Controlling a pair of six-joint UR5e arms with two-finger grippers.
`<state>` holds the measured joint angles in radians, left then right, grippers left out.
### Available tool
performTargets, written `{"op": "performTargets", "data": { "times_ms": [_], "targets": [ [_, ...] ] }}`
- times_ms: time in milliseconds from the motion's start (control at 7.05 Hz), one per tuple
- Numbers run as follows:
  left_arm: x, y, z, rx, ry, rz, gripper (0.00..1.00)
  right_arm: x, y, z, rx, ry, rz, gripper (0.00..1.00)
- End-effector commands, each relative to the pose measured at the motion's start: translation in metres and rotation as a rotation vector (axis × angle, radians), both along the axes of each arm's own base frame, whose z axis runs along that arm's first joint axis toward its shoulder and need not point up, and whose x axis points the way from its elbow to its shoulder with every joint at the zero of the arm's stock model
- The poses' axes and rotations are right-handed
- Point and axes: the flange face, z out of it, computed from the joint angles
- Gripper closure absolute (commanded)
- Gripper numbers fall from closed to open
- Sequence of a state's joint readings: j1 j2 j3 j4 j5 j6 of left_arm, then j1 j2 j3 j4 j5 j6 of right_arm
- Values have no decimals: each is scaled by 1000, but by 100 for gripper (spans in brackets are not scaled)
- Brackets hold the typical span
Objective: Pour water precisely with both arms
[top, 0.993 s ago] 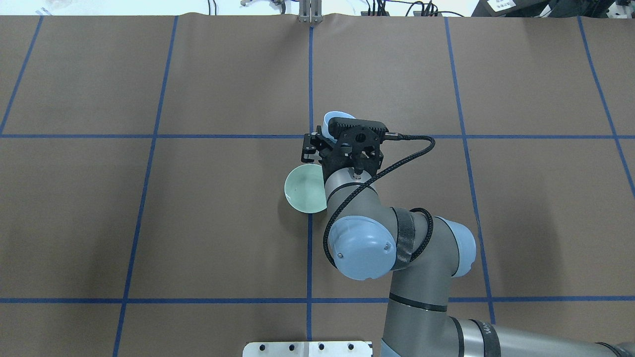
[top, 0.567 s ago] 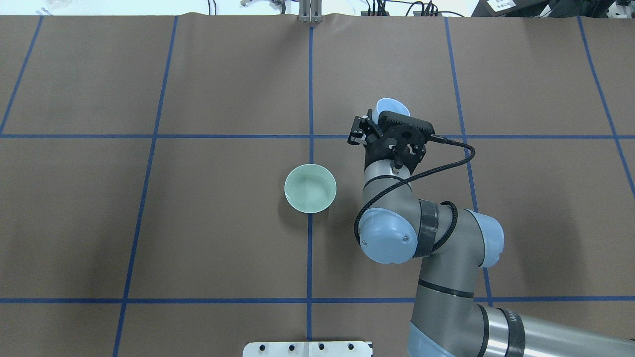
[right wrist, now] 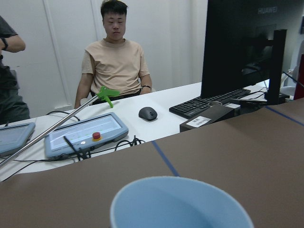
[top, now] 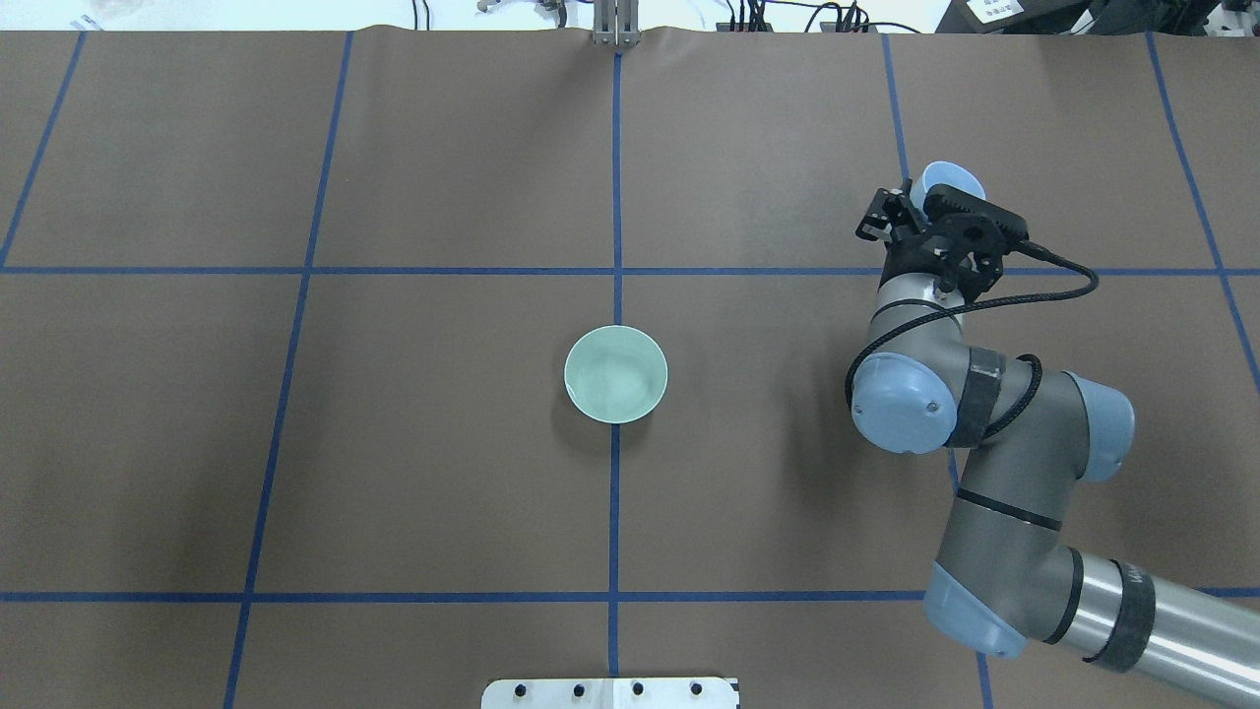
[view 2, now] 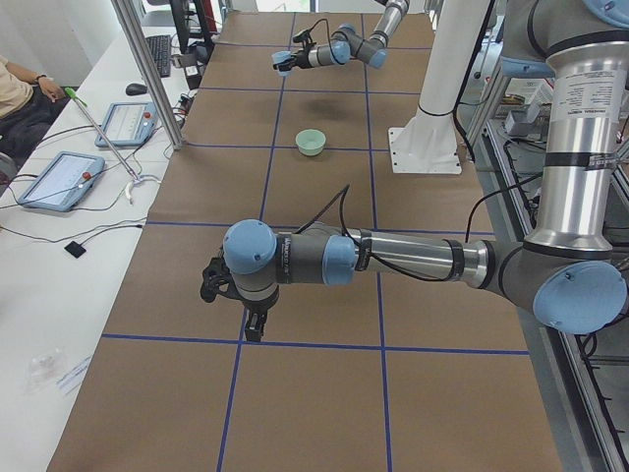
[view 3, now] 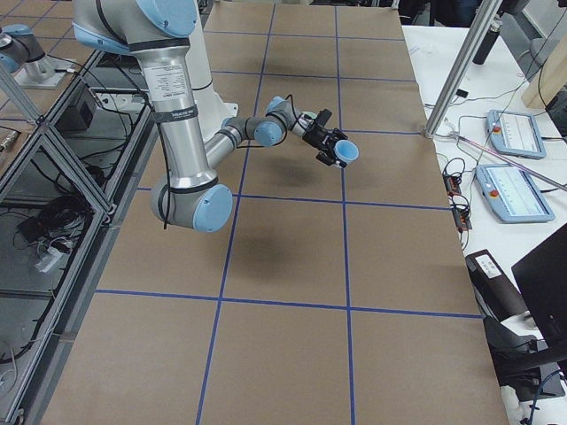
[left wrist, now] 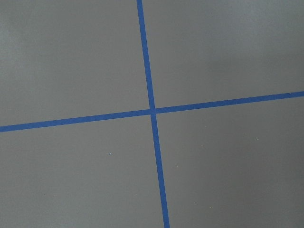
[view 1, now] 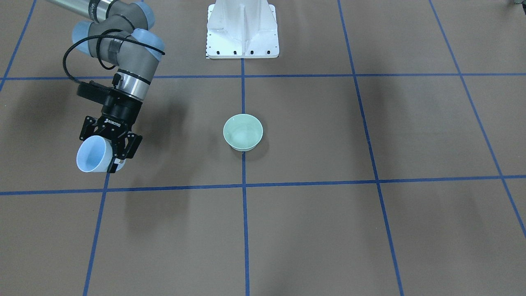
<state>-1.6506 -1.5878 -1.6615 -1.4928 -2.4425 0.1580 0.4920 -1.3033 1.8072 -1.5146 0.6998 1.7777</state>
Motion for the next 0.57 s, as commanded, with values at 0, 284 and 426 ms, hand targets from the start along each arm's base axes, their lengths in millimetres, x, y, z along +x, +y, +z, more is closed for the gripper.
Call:
{"op": "performTargets", "data": {
  "times_ms": [0, 284, 426],
  "targets": [
    [0, 0, -3, 7, -1, 0, 0, 34, 6, 69, -68, 27, 61, 100],
    [0, 0, -3, 7, 1, 0, 0, 33, 8, 142, -124, 118, 92, 100],
    [0, 0, -4, 7, 1, 0, 0, 27, 6, 170, -143, 160, 102, 100]
  ]
}}
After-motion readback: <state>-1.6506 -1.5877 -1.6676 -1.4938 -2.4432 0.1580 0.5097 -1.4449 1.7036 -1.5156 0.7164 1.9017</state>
